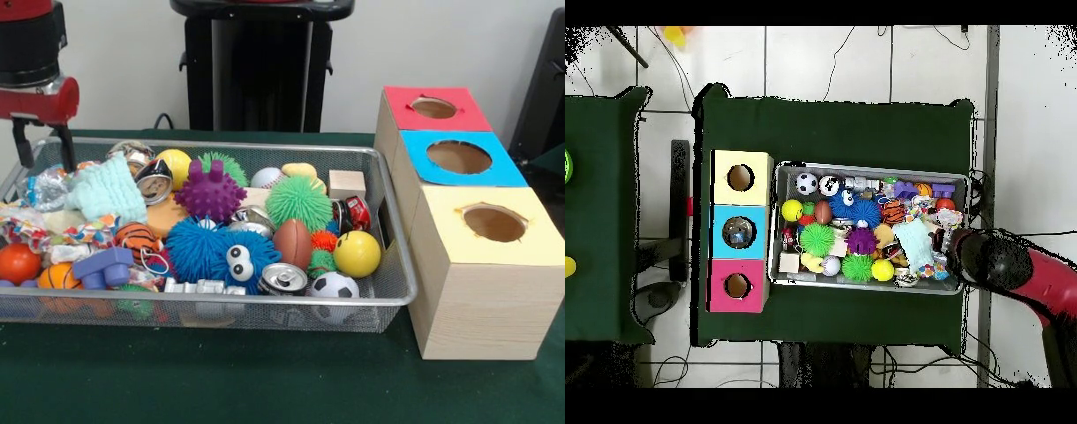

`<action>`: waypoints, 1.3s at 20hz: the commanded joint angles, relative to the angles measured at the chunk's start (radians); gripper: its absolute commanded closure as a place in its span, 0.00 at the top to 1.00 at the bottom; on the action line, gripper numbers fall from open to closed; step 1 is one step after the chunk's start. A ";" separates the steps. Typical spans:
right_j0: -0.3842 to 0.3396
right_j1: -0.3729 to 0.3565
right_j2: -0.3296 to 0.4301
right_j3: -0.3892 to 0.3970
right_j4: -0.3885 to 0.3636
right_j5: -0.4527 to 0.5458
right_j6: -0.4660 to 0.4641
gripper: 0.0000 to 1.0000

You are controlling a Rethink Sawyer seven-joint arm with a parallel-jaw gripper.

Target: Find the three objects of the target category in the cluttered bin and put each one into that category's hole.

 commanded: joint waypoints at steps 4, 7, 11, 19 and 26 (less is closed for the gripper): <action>-0.032 -0.015 0.050 0.115 -0.066 0.012 -0.113 1.00; -0.030 -0.009 0.047 0.131 -0.076 -0.001 -0.100 1.00; -0.031 -0.013 0.039 0.164 -0.088 -0.032 -0.076 1.00; -0.042 0.057 0.043 0.127 -0.127 -0.069 -0.080 1.00; -0.073 0.081 0.063 0.089 -0.150 -0.077 -0.100 1.00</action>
